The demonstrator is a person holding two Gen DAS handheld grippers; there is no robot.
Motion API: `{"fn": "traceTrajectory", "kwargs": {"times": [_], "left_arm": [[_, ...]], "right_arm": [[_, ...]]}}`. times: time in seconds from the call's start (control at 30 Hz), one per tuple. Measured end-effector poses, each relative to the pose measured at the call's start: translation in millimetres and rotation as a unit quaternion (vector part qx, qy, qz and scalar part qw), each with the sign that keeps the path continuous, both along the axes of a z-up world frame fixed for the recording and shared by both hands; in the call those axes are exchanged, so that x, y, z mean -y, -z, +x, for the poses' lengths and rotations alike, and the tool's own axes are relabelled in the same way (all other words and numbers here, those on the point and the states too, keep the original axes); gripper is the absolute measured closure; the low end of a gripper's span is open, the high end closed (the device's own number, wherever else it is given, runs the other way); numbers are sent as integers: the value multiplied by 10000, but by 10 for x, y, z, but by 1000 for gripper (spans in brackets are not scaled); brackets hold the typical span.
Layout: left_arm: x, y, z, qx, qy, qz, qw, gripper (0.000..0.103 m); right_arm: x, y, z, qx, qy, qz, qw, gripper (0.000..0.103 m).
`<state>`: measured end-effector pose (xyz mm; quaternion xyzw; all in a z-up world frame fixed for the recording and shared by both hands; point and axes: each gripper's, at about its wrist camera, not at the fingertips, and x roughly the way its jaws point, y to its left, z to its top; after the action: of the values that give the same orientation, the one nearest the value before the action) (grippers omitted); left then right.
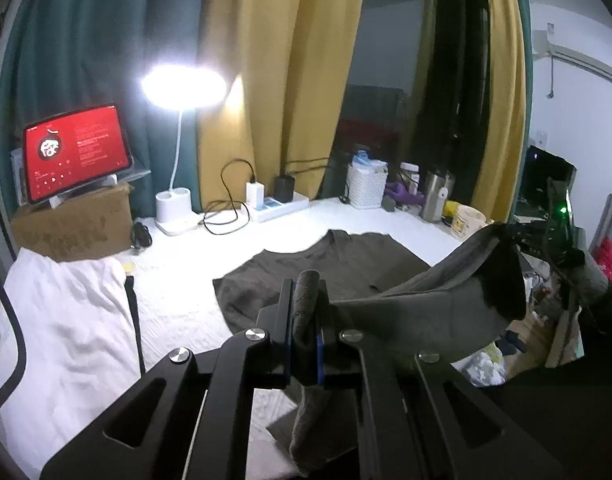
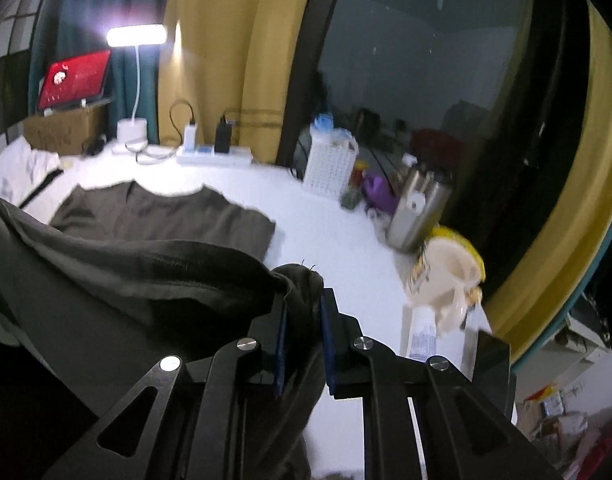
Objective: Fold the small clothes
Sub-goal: 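Raise the shirt side with the left tool while the right tool holds the hem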
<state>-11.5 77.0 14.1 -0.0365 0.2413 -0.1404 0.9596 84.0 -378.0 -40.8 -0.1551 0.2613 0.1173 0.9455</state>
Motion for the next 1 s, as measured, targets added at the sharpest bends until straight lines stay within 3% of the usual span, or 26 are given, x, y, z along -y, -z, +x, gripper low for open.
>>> {"fn": "traceTrajectory", "kwargs": {"times": [0.27, 0.47, 0.63, 0.73, 0.87, 1.0], "left_arm": [[-122, 84, 154, 45, -34, 24, 10000, 97], [-158, 696, 256, -1156, 152, -7, 9932, 96], [-76, 1195, 131, -2108, 410, -151, 9765, 95], [-34, 1297, 60, -2395, 505, -97, 9695, 88], [-107, 1251, -32, -2454, 612, -198, 9673, 64], [-200, 1297, -47, -2591, 547, -272, 9639, 60]], "right_arm": [[-159, -272, 242, 404, -51, 221, 9989, 88], [-237, -1, 503, 64, 13, 123, 9999, 88], [-240, 419, 636, -457, 95, 68, 9989, 88], [-216, 569, 650, -640, 155, 74, 9978, 88], [-178, 624, 630, -706, 233, 62, 9972, 88], [-125, 651, 599, -749, 299, 91, 9967, 88]]}}
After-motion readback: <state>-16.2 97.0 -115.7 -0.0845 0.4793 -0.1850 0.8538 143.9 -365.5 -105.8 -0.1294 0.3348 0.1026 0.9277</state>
